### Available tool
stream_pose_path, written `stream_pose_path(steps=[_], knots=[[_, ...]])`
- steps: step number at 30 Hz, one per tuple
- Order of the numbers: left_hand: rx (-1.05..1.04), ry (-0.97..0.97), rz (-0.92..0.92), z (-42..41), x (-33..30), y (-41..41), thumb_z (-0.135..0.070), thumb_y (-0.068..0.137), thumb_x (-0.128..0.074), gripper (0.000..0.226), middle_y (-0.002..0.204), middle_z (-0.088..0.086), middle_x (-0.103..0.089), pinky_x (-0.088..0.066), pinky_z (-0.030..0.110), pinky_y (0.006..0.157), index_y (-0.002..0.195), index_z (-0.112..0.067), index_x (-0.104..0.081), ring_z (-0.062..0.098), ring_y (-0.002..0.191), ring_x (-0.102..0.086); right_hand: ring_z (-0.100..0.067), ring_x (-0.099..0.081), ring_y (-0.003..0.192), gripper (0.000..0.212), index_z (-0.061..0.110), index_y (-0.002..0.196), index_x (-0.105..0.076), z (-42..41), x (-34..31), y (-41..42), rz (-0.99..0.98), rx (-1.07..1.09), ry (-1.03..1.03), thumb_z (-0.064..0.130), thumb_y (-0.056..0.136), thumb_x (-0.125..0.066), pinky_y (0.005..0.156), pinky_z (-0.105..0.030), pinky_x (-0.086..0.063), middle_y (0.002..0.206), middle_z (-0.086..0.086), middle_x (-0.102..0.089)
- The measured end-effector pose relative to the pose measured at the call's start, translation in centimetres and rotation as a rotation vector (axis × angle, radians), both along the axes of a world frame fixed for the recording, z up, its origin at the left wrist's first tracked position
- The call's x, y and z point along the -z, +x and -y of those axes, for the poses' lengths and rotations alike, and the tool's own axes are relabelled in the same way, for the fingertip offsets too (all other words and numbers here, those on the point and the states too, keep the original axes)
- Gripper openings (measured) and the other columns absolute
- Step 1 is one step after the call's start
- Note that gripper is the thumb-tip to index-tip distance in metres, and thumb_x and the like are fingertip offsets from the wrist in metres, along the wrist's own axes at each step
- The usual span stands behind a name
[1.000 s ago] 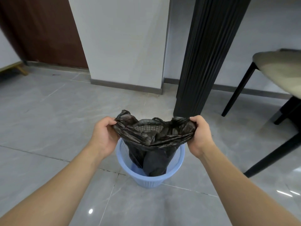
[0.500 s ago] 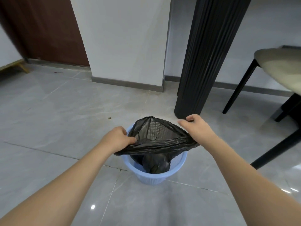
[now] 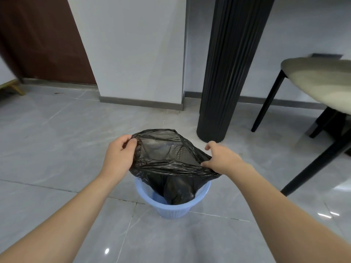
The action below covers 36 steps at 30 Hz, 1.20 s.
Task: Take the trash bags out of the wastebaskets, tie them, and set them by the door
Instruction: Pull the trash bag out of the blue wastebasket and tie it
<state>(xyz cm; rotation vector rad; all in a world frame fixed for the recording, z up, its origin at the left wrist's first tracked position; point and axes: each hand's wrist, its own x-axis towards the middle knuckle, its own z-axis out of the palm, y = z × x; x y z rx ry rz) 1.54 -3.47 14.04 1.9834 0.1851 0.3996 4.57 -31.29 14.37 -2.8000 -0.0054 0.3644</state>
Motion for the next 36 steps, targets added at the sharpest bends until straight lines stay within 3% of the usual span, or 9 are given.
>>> stream_pose_path(steps=[4,6,9,13,17,22,30,33,36], knots=[[-0.053,-0.088,0.027,0.0,-0.6,-0.4,-0.006,0.095,-0.045,0.024,0.087,0.002,-0.068,-0.048,0.032,0.076,0.092,-0.012,-0.068,0.013,0.081,-0.061,-0.028,-0.058,0.089,0.010,0.016,0.092,-0.059,0.1,0.8,-0.2,0.019,-0.019,-0.153,0.018,0.084,-0.052,0.071,-0.033,-0.045,0.098,-0.005,-0.060],[-0.106,-0.022,-0.001,-0.4,-0.6,-0.6,-0.004,0.093,-0.040,0.030,0.090,0.003,-0.068,-0.047,0.032,0.077,0.091,-0.011,-0.068,0.018,0.085,-0.060,-0.027,-0.059,0.087,0.013,0.017,0.088,-0.058,0.4,0.4,-0.3,-0.004,-0.008,-0.143,0.030,0.084,-0.057,0.070,-0.032,-0.045,0.093,-0.004,-0.060],[-0.112,0.235,-0.095,-1.0,-0.4,-1.2,-0.009,0.092,-0.038,0.034,0.063,0.006,-0.053,-0.033,0.032,0.055,0.061,-0.008,-0.051,0.024,0.064,-0.048,-0.023,-0.058,0.097,0.041,0.021,0.103,-0.057,0.9,-0.1,-0.5,-0.104,-0.043,-0.169,0.052,0.077,-0.066,0.081,-0.034,-0.049,0.101,0.001,-0.058],[-0.028,0.676,-0.374,-2.0,0.5,-1.7,-0.040,0.087,-0.046,0.037,0.066,0.004,-0.059,-0.036,0.030,0.052,0.067,-0.010,-0.053,0.022,0.064,-0.056,-0.024,-0.060,0.085,0.013,0.016,0.089,-0.061,1.0,0.7,-1.0,-0.072,0.003,-0.208,0.024,0.080,-0.058,0.071,-0.031,-0.048,0.090,-0.003,-0.063],[0.097,0.480,-0.652,-3.0,1.8,-1.5,-0.045,0.076,-0.062,0.036,0.082,0.008,-0.064,-0.047,0.033,0.067,0.082,-0.010,-0.059,0.024,0.077,-0.062,-0.023,-0.060,0.087,0.022,0.015,0.094,-0.056,1.3,0.5,-0.7,-0.017,0.099,-0.064,0.033,0.081,-0.056,0.072,-0.032,-0.046,0.093,-0.001,-0.062],[0.049,0.565,-0.629,-4.1,1.8,-2.0,-0.015,0.081,-0.052,0.007,0.088,0.012,-0.059,-0.044,0.034,0.067,0.086,-0.009,-0.051,0.028,0.082,-0.057,-0.022,-0.056,0.094,0.040,0.021,0.103,-0.055,1.4,1.2,-1.3,-0.136,-0.040,-0.185,0.044,0.074,-0.069,0.086,-0.038,-0.049,0.101,0.001,-0.059],[-0.163,0.621,-0.424,-5.0,1.3,-2.0,-0.019,0.085,-0.048,0.039,0.119,0.011,-0.057,-0.043,0.042,0.091,0.123,-0.015,-0.042,0.034,0.108,-0.054,-0.029,-0.053,0.082,0.018,0.012,0.085,-0.059,1.4,1.1,-0.2,0.075,0.111,-0.145,0.021,0.089,-0.045,0.068,-0.030,-0.041,0.096,-0.010,-0.061],[0.134,0.614,-0.261,-2.4,-0.2,-1.8,-0.051,0.085,-0.054,0.065,0.148,0.005,-0.036,-0.018,0.046,0.116,0.141,-0.026,-0.033,0.026,0.138,-0.030,-0.030,-0.051,0.079,0.022,0.007,0.082,-0.060,1.5,0.4,0.4,0.238,0.173,0.001,0.015,0.090,-0.041,0.065,-0.031,-0.038,0.094,-0.015,-0.061],[0.476,0.726,-0.369,0.9,-0.7,-2.0,-0.084,0.065,-0.054,0.109,0.161,-0.002,-0.004,0.010,0.049,0.119,0.151,-0.036,-0.005,0.018,0.149,0.003,-0.033,-0.054,0.079,0.025,0.009,0.087,-0.063,1.3,-0.3,0.3,0.314,0.206,0.092,0.016,0.091,-0.039,0.064,-0.032,-0.040,0.090,-0.013,-0.061]])
